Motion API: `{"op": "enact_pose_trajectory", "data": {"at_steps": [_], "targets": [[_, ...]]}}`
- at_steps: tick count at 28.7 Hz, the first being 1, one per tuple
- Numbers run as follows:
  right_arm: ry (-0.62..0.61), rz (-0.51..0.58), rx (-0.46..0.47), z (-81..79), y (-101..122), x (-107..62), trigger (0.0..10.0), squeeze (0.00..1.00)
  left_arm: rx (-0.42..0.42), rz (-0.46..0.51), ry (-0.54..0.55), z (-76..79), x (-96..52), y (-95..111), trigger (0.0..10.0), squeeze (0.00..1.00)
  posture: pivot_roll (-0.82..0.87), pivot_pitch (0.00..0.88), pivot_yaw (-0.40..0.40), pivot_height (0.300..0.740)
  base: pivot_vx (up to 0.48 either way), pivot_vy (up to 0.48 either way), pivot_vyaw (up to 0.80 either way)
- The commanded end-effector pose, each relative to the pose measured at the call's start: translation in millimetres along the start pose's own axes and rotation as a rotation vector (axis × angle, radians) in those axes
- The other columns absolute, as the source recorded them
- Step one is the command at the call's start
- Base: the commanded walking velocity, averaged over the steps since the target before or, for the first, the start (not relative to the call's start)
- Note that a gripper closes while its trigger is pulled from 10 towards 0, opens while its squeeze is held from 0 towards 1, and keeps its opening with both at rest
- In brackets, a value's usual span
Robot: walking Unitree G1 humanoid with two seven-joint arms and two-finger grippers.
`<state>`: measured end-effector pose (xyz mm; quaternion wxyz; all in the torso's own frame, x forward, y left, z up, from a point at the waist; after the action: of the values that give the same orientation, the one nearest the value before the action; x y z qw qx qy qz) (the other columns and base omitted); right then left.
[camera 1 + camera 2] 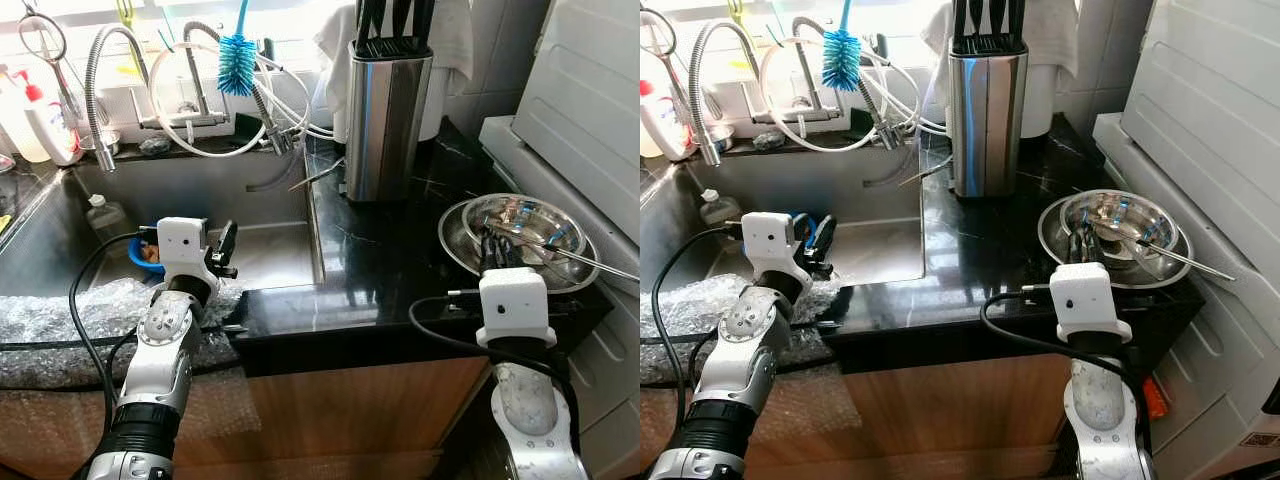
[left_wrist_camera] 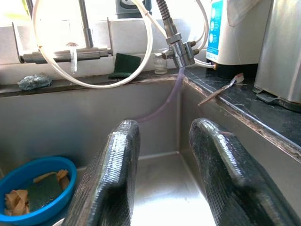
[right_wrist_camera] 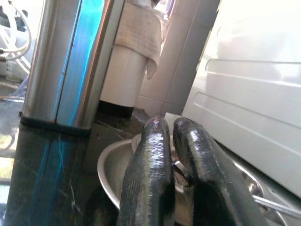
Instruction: Kitchen organization
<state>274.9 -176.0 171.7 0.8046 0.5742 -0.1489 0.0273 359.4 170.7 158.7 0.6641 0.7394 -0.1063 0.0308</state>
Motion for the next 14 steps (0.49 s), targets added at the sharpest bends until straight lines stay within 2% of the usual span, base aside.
{"op": "enact_pose_trajectory", "data": {"at_steps": [1,9,10,11,14], "targets": [[0.008,0.001,0.01,-2.7,2.0,2.5,0.0,0.0,0.008,0.021,-0.005,0.8,4.3,6.6,10.0,0.0,-0.09,0.0,0.053,0.74,0.0,0.0,0.0],[0.005,0.01,0.028,-2.4,4.6,4.5,0.1,0.0,0.008,0.023,-0.004,0.9,4.9,7.3,10.0,0.0,-0.09,0.0,0.053,0.74,0.0,0.0,0.0],[0.006,0.013,0.03,-2.7,6.1,5.6,5.7,0.0,0.008,0.024,-0.005,1.0,5.1,7.5,10.0,0.0,-0.09,0.0,0.054,0.74,0.0,0.0,0.0],[0.008,0.017,0.032,-3.1,7.2,6.5,10.0,0.0,0.008,0.025,-0.006,1.1,5.4,7.8,10.0,0.0,-0.09,0.0,0.054,0.74,0.0,0.0,0.0],[0.008,0.018,0.033,-3.3,7.6,7.1,10.0,0.0,0.009,0.026,-0.007,1.1,5.6,8.1,10.0,0.0,-0.09,0.0,0.054,0.74,0.0,0.0,0.0]]}}
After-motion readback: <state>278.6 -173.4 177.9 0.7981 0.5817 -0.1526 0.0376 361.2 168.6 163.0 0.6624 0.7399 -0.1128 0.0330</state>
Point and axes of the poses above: a point about 5 cm out from each wrist's last joint towards the gripper, its own x axis pointing out of the wrist towards the gripper, its own y axis along the axis of the wrist's last joint, z = x × y, the point moved 3 cm from there along x, pointing out of the wrist towards the gripper, and after that the axes turned 7 degrees about x, right-handed, at the moved point
